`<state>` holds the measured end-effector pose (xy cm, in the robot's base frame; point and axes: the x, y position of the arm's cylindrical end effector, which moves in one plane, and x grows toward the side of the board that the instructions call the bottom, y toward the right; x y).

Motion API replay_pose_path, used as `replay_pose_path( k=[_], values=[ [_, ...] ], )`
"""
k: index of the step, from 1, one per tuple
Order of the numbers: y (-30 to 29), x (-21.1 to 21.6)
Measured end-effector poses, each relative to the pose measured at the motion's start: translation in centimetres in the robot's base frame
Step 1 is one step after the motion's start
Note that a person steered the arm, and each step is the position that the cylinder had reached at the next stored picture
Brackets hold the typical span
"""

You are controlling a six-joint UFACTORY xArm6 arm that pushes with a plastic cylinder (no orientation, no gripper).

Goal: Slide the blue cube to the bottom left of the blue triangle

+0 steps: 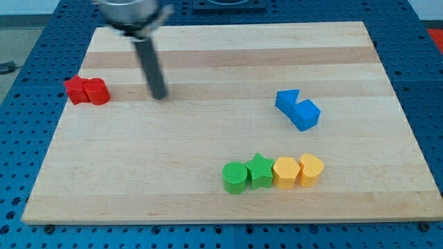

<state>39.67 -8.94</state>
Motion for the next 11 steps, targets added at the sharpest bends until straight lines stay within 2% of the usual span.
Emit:
replay_pose_path(
  k=[2,3,4,7,11],
  values=[
    [18.5,11.8],
    [24.9,12.4],
    [26.4,9.7],
    [24.0,5.6],
    [13.1,5.5]
  ],
)
